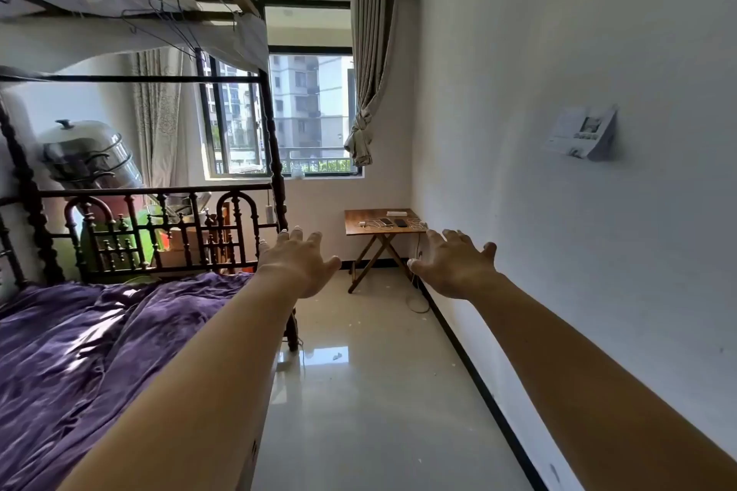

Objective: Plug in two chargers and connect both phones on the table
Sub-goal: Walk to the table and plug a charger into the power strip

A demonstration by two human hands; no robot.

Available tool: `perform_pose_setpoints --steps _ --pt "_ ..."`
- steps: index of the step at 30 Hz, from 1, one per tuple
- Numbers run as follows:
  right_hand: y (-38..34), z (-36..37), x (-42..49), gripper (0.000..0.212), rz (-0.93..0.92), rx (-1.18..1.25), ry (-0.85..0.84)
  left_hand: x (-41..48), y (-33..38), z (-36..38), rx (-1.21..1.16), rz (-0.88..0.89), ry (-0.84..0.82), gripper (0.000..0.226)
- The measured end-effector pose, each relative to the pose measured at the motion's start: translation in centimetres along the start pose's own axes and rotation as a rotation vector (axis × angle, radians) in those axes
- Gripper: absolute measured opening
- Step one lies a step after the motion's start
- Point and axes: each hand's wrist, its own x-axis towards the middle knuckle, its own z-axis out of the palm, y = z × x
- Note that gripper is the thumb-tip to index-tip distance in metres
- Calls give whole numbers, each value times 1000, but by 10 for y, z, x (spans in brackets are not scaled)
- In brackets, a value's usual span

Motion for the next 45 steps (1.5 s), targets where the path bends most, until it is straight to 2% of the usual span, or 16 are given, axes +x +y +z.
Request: perform_pose_setpoints --steps 12,20,29,35,45 --pt "3 27 64 72 23 -32 -5 66 2 26 17 42 -35 71" --pt "27 52 158 71 11 -28 -18 163 31 57 -6 45 -36 70" --pt "56 86 287 68 4 -49 -32 290 60 83 11 81 -13 68" --pt "72 128 385 77 7 -39 -77 392 65 117 31 102 -8 66" --pt "85 188 603 71 55 -48 -48 623 59 167 66 156 -2 65"
